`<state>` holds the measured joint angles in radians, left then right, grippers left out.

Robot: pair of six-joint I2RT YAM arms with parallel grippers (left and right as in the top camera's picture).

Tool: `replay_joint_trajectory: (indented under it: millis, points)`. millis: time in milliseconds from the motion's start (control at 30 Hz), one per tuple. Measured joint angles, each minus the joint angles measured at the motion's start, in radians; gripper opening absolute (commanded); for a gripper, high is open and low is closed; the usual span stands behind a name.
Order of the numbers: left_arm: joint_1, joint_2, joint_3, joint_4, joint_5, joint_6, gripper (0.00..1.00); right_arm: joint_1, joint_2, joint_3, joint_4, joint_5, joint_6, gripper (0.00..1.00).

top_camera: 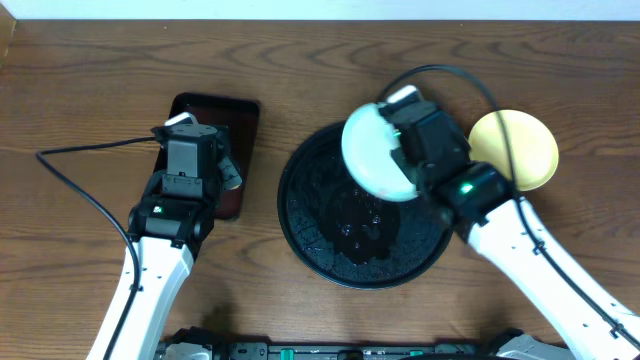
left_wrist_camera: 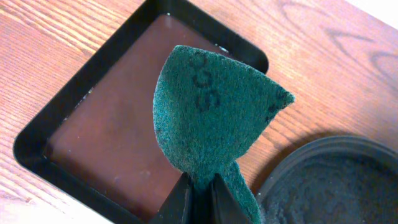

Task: Clean dirty plates on tray and stack at the side
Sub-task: 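Lift the green plate with the right gripper and stack it on the yellow plate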

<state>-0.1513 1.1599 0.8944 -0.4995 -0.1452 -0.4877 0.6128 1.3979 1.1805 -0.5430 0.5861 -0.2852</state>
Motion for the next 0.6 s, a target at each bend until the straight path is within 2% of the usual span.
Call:
replay_joint_trajectory:
  millis: [200,267,367,500,600]
  points:
    - [0.0,0.057,0.0,0.0,-0.001,0.025,0.08,0.215,0.0,0.016,0.424,0.377,-0.508,0.01]
    - [0.0,0.088,0.0,0.001,-0.001,0.025,0.08,0.274,-0.001,0.019,0.525,0.458,-0.659,0.01]
    - [0.0,0.109,0.0,-0.002,0.0,0.026,0.08,0.325,-0.001,0.019,0.586,0.532,-0.809,0.01]
    - [0.0,0.11,0.0,-0.001,0.0,0.026,0.08,0.344,-0.001,0.019,0.59,0.581,-0.888,0.01]
    - [0.0,0.11,0.0,-0.001,0.0,0.026,0.08,0.344,-0.001,0.019,0.581,0.595,-0.867,0.01]
